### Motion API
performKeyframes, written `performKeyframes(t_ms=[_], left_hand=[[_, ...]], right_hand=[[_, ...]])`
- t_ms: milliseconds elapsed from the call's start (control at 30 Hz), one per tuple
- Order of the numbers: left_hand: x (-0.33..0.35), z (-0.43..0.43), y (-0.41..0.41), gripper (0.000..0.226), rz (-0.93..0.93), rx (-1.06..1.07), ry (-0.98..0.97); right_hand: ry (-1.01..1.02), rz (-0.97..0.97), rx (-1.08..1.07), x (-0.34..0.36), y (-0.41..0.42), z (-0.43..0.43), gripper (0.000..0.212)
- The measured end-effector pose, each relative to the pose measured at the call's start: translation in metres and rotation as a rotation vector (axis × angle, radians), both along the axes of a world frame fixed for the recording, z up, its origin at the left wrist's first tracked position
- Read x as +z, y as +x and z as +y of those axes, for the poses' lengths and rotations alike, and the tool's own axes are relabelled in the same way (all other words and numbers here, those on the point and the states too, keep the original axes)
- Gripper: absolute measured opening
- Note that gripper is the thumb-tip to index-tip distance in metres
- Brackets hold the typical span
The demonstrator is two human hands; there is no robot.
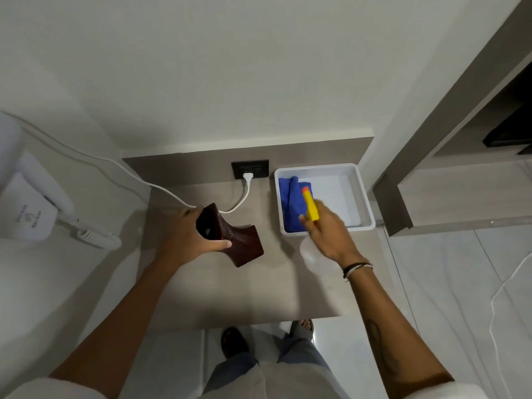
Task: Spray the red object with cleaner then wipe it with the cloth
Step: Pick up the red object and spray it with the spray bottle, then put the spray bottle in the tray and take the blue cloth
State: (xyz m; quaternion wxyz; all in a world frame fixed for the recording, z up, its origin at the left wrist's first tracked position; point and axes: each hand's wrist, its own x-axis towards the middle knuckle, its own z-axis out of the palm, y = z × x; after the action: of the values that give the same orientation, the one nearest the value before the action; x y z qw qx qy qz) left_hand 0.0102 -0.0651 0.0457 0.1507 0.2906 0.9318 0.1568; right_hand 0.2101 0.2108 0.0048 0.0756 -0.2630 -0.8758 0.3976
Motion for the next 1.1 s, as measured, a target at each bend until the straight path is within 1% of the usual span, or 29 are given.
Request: performKeyframes(t_ms=[67, 167, 233, 367, 567, 767, 833, 900, 933, 1000, 1033, 1067, 1100], left_hand=[[0.001, 0.005, 0.003, 0.108, 0.025, -0.023, -0.049], [-0.001, 0.009, 0.008, 0.123, 0.056, -0.051, -0.143], [-0.004, 0.013, 0.012, 0.125, 0.098, -0.059, -0.172], [-0.006, 0.020, 0.022, 0.122, 0.152, -0.062, -0.149], [-0.003, 0.035, 0.032, 0.123, 0.113, -0.080, -0.124], [-0.007, 0.039, 0.039, 0.124, 0.108, -0.063, -0.095], [-0.008, 0.039, 0.039, 0.124, 0.113, -0.067, -0.100], [-0.010, 0.039, 0.038, 0.124, 0.113, -0.069, -0.106], [-0.010, 0.039, 0.038, 0.125, 0.111, -0.068, -0.106], [-0.011, 0.038, 0.038, 0.125, 0.107, -0.066, -0.095], [-0.012, 0.038, 0.038, 0.125, 0.110, -0.069, -0.084], [-0.013, 0.038, 0.038, 0.124, 0.117, -0.073, -0.071], [-0.015, 0.038, 0.038, 0.124, 0.124, -0.073, -0.058]], right_hand=[[0.021, 0.030, -0.058, 0.006, -0.009, 0.024, 0.046], [0.029, 0.085, -0.167, 0.006, -0.021, 0.052, 0.038], [0.021, 0.105, -0.242, 0.002, -0.029, 0.069, 0.035], [0.008, 0.089, -0.378, -0.008, -0.040, 0.091, 0.034], [-0.063, 0.089, -0.405, -0.026, -0.045, 0.103, 0.039], [-0.096, 0.118, -0.400, -0.043, -0.034, 0.105, 0.049], [-0.117, 0.149, -0.386, -0.046, -0.031, 0.106, 0.060], [-0.147, 0.181, -0.432, -0.047, -0.029, 0.103, 0.075], [-0.084, 0.181, -0.467, -0.045, -0.028, 0.099, 0.080], [0.171, 0.217, -0.492, -0.041, -0.028, 0.084, 0.085], [0.257, 0.270, -0.458, -0.040, -0.031, 0.075, 0.081], [0.284, 0.313, -0.383, -0.040, -0.036, 0.066, 0.075], [0.296, 0.313, -0.272, -0.043, -0.044, 0.056, 0.069]])
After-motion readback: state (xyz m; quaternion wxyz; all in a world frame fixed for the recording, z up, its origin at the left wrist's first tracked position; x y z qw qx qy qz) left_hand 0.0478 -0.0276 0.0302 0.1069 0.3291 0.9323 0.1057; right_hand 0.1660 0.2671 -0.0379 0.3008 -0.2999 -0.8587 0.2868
